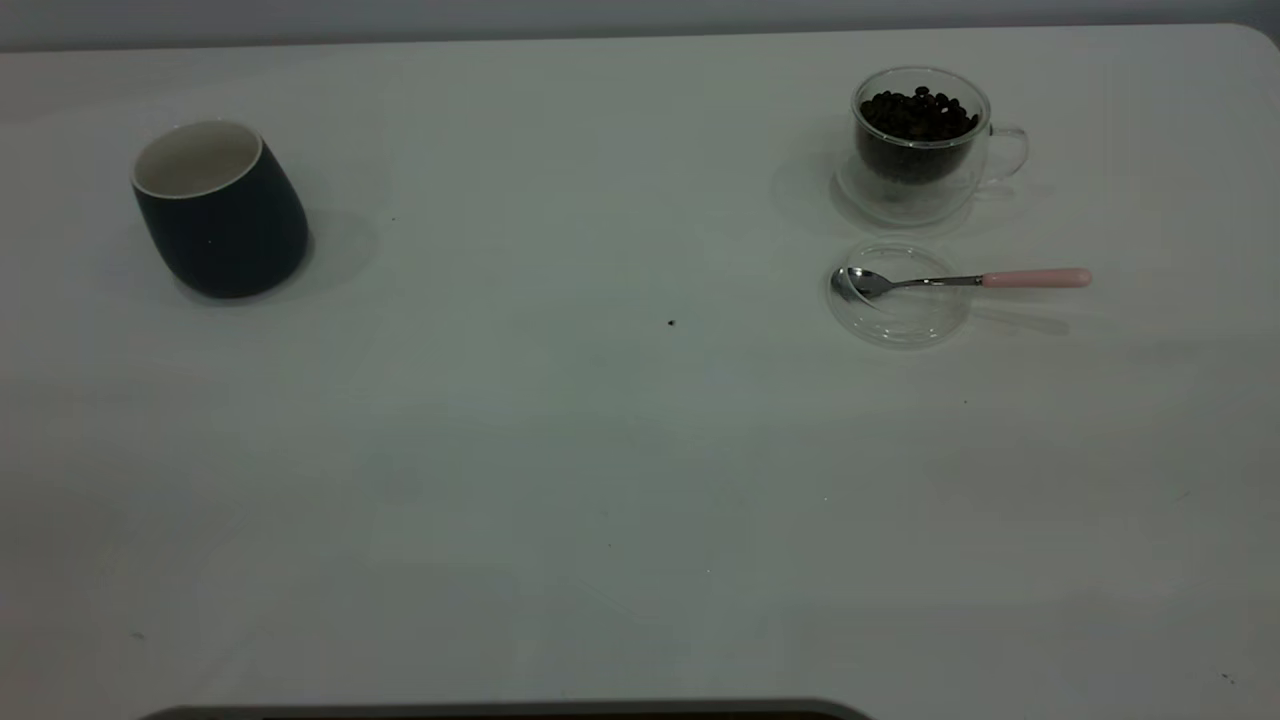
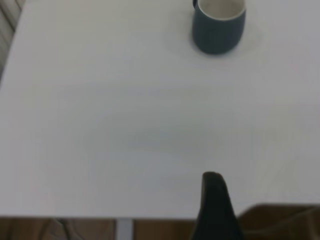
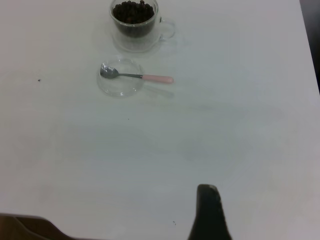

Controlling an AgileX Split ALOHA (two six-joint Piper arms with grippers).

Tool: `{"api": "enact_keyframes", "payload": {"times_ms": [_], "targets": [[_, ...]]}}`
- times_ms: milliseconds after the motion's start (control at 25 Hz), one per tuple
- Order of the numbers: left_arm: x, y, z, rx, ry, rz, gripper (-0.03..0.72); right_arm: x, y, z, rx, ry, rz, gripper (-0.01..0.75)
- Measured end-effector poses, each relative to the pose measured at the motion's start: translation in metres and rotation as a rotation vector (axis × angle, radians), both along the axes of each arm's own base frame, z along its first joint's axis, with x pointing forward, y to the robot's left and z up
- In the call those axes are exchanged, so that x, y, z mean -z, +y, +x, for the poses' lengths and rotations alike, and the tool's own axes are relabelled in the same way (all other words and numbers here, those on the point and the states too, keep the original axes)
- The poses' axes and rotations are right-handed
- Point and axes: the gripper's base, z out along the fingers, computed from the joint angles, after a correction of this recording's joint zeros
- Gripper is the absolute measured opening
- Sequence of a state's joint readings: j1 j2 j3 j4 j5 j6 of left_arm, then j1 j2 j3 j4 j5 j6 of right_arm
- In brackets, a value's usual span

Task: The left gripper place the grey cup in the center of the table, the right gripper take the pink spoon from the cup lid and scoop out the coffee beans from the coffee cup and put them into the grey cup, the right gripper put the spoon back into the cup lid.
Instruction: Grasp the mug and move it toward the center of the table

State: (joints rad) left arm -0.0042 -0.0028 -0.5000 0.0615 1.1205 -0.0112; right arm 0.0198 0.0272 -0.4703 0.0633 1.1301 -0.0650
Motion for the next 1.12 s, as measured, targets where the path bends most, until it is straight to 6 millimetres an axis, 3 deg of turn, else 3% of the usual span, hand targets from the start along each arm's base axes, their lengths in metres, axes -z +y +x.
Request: {"api": "enact_keyframes", "payload": {"times_ms": [200,360,520,800,1120], "targets": [[-0.041,0.005,0.030,0.006,0.015,0.091,0.586,0.000,0.000,0.000,0.000,0.000,0.000,0.591],[-0.071,0.001,0.081,0.076,0.107,0.108,0.586,0.000,0.000,0.000,0.000,0.000,0.000,0.591],[-0.081,-0.004,0.141,0.155,0.299,0.193,0.586,0.000,0.000,0.000,0.000,0.000,0.000,0.591],[-0.055,-0.011,0.223,0.299,0.573,0.291,0.586,0.000,0.000,0.000,0.001,0.000,0.001,0.591],[-0.009,-0.019,0.317,0.428,0.669,0.356,0.586,0.000,0.000,0.000,0.001,0.000,0.001,0.591]]}}
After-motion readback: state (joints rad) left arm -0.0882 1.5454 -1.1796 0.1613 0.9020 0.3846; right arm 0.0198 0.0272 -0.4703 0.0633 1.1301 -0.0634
